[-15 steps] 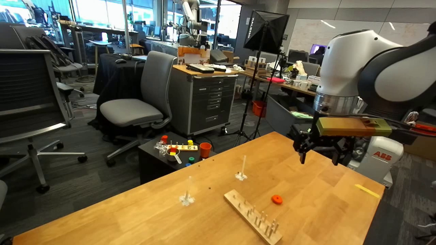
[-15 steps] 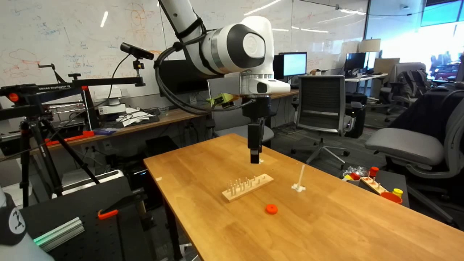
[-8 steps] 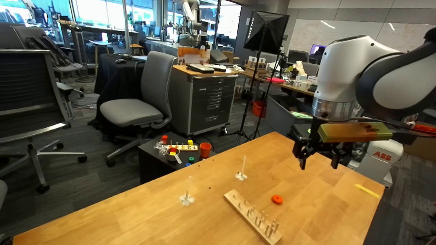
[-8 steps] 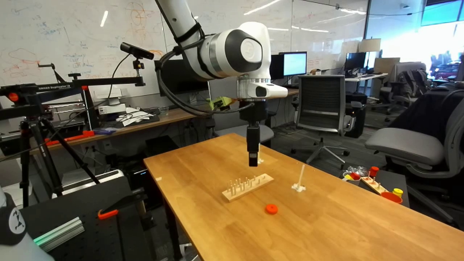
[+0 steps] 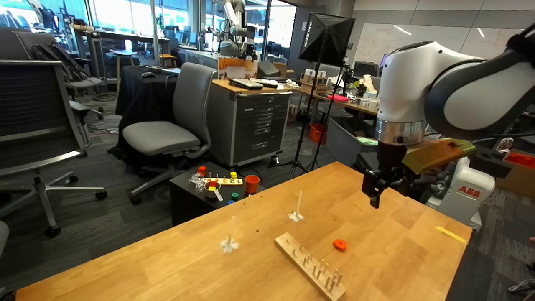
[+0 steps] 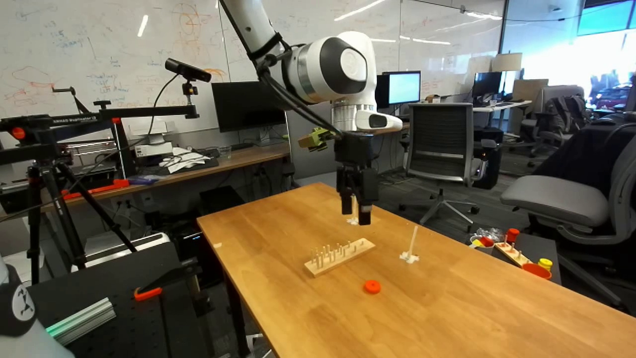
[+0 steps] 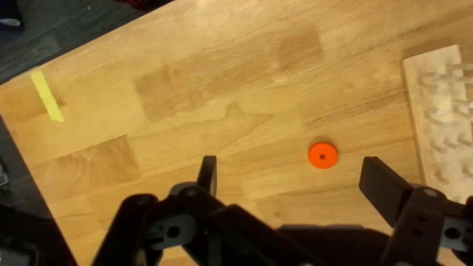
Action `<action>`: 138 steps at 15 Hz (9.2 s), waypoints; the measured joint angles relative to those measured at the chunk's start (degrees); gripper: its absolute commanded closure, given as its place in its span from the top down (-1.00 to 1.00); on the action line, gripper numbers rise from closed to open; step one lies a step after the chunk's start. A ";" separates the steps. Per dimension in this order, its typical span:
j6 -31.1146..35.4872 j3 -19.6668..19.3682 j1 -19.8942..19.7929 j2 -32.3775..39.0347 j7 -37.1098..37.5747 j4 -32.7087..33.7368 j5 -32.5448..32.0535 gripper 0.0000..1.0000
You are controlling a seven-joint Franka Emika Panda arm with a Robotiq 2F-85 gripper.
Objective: Put the orange thing on the wooden rack
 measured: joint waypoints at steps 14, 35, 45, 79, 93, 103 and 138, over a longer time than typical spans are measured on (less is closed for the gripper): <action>2.50 -4.98 1.65 4.08 3.86 1.77 -2.71 1.00; 3.97 -6.00 1.71 28.10 5.25 21.44 13.70 1.00; 8.33 -6.07 1.92 28.99 6.44 22.16 17.58 1.00; 14.98 -5.82 5.64 25.27 1.25 14.34 27.02 1.00; 18.56 -7.39 8.20 26.57 8.08 14.50 26.34 1.00; 18.59 -8.58 8.52 30.43 8.91 15.71 25.60 1.00; 19.34 0.71 1.75 30.28 -8.38 13.71 32.33 1.00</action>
